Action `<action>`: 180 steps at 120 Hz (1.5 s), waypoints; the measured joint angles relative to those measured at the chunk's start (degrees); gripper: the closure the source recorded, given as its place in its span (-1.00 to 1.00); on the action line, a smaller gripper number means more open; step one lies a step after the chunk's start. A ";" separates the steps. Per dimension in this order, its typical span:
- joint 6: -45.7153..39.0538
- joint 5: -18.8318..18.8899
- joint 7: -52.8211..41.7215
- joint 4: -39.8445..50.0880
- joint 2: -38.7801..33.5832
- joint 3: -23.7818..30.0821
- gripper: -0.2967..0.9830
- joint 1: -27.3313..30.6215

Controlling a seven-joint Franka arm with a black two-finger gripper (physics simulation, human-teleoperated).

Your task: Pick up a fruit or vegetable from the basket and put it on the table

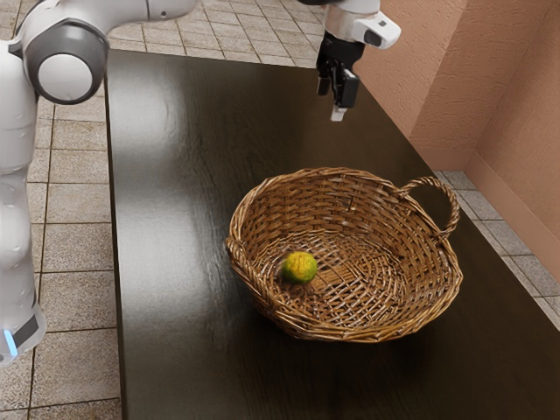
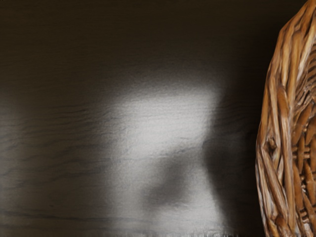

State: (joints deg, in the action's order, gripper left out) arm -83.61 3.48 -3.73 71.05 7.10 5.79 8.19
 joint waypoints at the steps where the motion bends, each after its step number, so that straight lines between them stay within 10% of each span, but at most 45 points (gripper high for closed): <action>1: 0.01 0.00 -0.03 0.00 0.02 -0.02 -0.53 -0.01; 91: -4.57 -2.97 -23.93 10.98 0.99 8.93 -0.53 -0.33; 99: -6.17 -3.27 -25.66 11.71 0.94 10.59 -0.79 -0.01; 108: -7.46 -3.51 -27.47 11.95 0.73 12.14 -0.54 -0.48; 180: -10.34 -4.47 -34.19 16.75 -1.43 15.79 -0.53 -2.08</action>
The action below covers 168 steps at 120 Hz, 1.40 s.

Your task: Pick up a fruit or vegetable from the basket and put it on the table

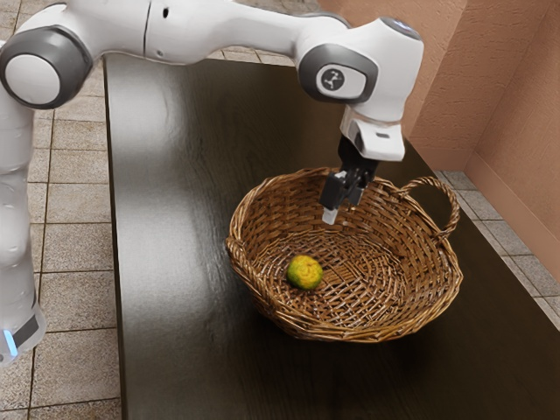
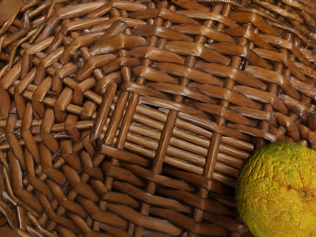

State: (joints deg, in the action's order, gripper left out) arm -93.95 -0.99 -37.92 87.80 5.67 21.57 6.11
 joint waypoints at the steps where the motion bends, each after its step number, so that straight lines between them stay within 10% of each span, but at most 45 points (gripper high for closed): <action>1: -0.01 -0.04 -0.02 0.08 -0.04 0.07 -0.53 -0.03; 168: -13.08 -1.46 -0.08 16.24 -6.45 5.67 -0.53 -0.06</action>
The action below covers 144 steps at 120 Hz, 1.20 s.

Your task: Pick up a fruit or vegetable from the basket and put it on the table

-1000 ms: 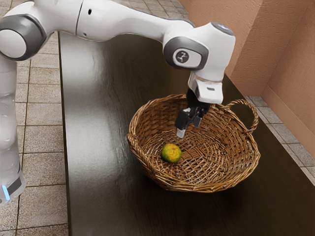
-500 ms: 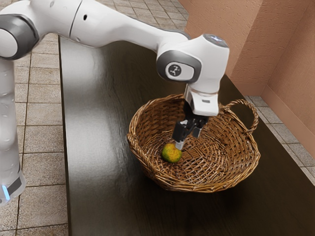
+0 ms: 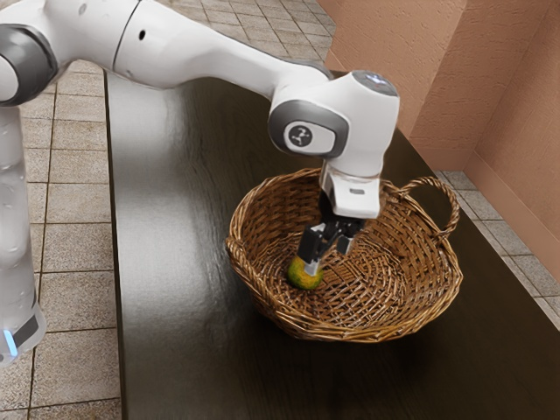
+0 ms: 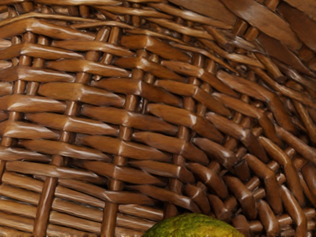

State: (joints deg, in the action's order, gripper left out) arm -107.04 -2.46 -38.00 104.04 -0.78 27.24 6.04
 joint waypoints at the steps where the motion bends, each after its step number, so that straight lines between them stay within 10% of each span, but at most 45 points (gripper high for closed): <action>1: -0.02 0.00 0.00 0.08 -0.10 -0.02 -0.53 -0.03; 144: -5.01 -1.83 0.03 7.12 -3.12 -1.61 -0.53 0.56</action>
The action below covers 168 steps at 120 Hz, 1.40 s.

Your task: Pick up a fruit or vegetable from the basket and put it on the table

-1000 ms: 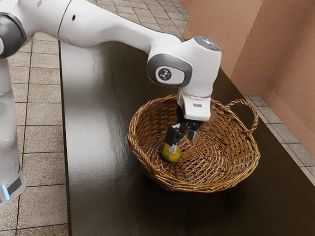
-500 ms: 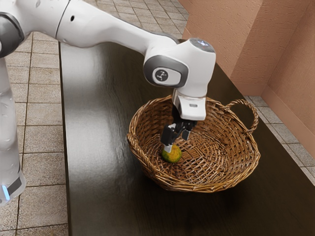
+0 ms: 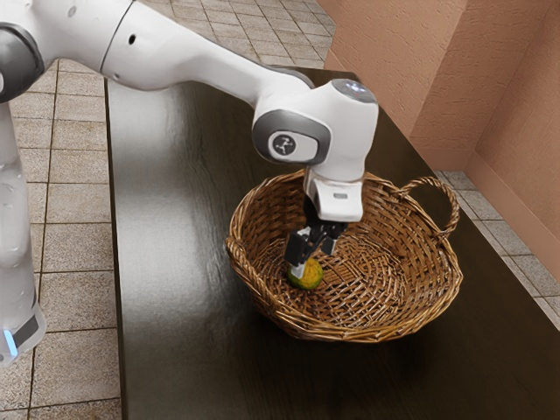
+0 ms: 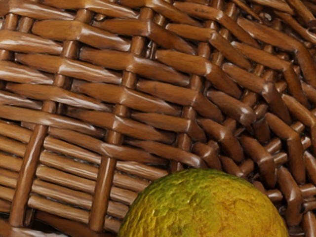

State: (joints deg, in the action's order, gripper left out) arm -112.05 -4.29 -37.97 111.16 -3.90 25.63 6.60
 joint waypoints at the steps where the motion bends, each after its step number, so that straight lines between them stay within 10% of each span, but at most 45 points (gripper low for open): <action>1: -0.09 0.00 0.00 0.03 0.03 0.01 -0.53 -0.01; 39: -2.05 0.39 0.58 0.49 0.68 -0.04 -0.05 -0.27; 74: -0.87 0.85 2.32 -1.40 -2.06 -0.55 -0.03 -0.11; 135: 15.77 5.24 6.95 -17.35 -3.51 -25.73 -0.02 0.45; 168: 20.00 7.50 9.49 -17.99 -2.98 -30.05 -0.13 0.22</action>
State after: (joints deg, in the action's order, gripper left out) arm -92.05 3.21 -28.48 93.16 -6.88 -4.43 6.82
